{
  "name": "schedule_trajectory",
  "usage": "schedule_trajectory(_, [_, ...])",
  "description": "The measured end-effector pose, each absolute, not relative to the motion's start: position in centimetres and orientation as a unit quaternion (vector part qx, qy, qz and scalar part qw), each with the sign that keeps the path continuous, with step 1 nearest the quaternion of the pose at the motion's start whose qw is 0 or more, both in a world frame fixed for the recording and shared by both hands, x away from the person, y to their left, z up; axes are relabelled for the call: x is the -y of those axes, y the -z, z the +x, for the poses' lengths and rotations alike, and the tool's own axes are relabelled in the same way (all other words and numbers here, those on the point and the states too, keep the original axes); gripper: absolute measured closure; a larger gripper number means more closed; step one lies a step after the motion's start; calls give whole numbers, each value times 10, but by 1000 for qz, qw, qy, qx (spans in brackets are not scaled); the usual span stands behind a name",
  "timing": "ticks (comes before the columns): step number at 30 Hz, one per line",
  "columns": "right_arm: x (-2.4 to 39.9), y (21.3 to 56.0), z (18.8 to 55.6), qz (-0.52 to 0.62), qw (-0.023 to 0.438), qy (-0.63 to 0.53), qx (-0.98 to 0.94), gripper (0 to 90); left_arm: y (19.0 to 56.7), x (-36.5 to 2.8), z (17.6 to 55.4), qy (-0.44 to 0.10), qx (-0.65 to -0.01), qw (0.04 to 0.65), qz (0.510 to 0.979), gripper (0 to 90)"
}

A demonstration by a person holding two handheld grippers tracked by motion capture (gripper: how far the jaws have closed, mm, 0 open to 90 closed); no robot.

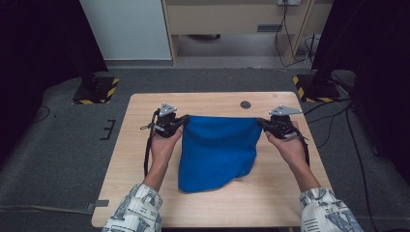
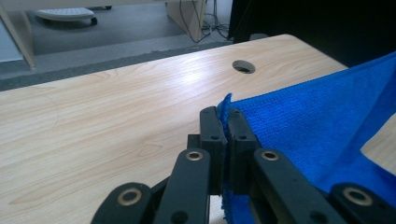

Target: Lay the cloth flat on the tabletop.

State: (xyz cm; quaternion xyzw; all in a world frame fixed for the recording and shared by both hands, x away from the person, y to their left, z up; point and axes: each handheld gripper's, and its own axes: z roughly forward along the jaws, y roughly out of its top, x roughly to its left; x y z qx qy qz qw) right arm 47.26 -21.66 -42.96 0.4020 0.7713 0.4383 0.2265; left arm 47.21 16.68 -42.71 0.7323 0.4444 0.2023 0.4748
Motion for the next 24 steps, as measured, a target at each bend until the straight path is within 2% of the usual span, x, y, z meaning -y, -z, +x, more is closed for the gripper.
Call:
schedule_trajectory(10, [208,445,495,418,239,-423,-768,874,443,-163,496,-215,-463,450,733,873])
schedule_trajectory(24, [197,480,529,446,227,-395,-770,871,481,-160,531,-209,-486,426,734,874])
